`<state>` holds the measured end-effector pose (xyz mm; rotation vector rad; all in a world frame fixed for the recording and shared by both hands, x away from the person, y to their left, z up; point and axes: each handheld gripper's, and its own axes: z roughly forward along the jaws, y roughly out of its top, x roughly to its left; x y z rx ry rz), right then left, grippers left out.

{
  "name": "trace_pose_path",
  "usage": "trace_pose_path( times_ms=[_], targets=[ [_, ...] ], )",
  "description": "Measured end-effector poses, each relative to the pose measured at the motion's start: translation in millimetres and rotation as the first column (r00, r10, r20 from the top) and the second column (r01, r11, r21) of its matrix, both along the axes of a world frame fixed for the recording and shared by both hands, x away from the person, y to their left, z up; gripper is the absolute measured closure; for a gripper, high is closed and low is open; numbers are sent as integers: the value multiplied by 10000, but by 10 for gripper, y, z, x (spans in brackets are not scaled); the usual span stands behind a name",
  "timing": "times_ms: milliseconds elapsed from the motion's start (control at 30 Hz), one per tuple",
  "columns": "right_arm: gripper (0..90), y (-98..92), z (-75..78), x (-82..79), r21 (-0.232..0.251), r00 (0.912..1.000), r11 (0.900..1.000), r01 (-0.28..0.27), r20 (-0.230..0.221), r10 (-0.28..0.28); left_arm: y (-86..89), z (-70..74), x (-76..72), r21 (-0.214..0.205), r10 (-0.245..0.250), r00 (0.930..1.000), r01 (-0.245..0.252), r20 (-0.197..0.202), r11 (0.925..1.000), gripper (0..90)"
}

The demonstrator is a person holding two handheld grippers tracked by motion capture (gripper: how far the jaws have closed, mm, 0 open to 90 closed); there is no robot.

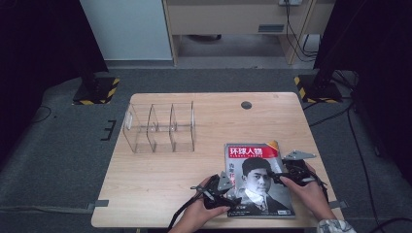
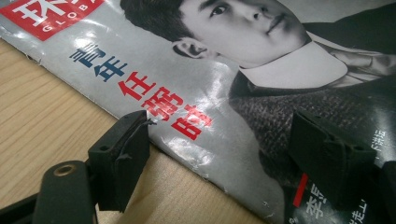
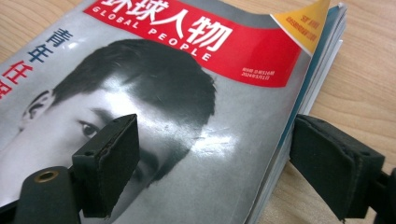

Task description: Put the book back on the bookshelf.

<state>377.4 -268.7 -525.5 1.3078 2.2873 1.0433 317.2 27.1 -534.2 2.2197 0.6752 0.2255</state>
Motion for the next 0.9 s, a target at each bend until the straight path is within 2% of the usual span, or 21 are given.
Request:
trace_pose_path(
  times_ms=[300, 633, 900],
  targets=[
    [220, 9, 74, -39, -5, 9994, 9999, -128, 319, 128, 0, -1, -1, 5, -2, 10000, 2, 8, 10000, 199],
    [227, 24, 91, -45, -34, 9992, 9998, -176, 362, 177, -2, 1, 0, 18, 5, 10000, -5, -5, 10000, 199],
    [321, 23, 137, -69, 175, 9978, 9993, -319, 580, 308, -6, 7, 1, 108, 19, 10000, -19, -6, 9999, 202]
  ],
)
